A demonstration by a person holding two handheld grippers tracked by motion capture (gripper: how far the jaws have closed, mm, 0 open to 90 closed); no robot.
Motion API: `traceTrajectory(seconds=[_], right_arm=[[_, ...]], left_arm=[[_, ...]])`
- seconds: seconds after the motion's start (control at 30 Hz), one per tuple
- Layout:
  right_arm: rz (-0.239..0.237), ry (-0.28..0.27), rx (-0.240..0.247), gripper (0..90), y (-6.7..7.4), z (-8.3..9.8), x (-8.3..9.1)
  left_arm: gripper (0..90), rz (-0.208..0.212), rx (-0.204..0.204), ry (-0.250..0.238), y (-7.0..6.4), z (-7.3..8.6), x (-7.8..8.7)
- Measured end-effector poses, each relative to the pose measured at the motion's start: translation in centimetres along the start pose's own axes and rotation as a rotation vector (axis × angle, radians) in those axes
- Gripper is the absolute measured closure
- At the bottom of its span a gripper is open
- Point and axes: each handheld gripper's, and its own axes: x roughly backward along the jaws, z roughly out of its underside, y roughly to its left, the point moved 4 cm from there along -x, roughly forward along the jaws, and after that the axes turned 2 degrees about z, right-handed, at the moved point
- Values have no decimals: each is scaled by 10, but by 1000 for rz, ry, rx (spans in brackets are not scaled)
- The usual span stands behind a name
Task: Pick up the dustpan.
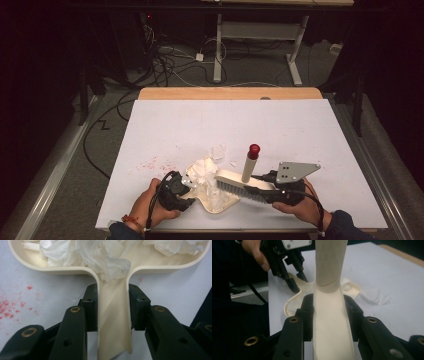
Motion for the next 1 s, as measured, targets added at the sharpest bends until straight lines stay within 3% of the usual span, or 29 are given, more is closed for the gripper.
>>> traceTrajectory(seconds=[0.23,0.47,0.63,0.73,0.8,0.93,1.0], right_arm=[[69,-54,-24,684,-19,-12,13],[146,-74,-38,683,-41,-16,11],[270,2,-33,683,-56,-1,1],[295,64,-20,683,-62,10,-11],[280,94,-30,683,-62,17,-18],[230,87,-37,683,-54,17,-22],[167,64,-60,683,-47,15,-23]], left_arm=[[628,2,17,-8,0,-1,0],[629,7,40,-18,-2,-2,-1],[628,3,52,-24,-2,-2,-2],[628,1,59,-26,-3,-2,-2],[628,-1,65,-27,-3,-2,-2],[628,-3,72,-30,-3,-2,-2],[628,-3,74,-30,-3,-3,-2]])
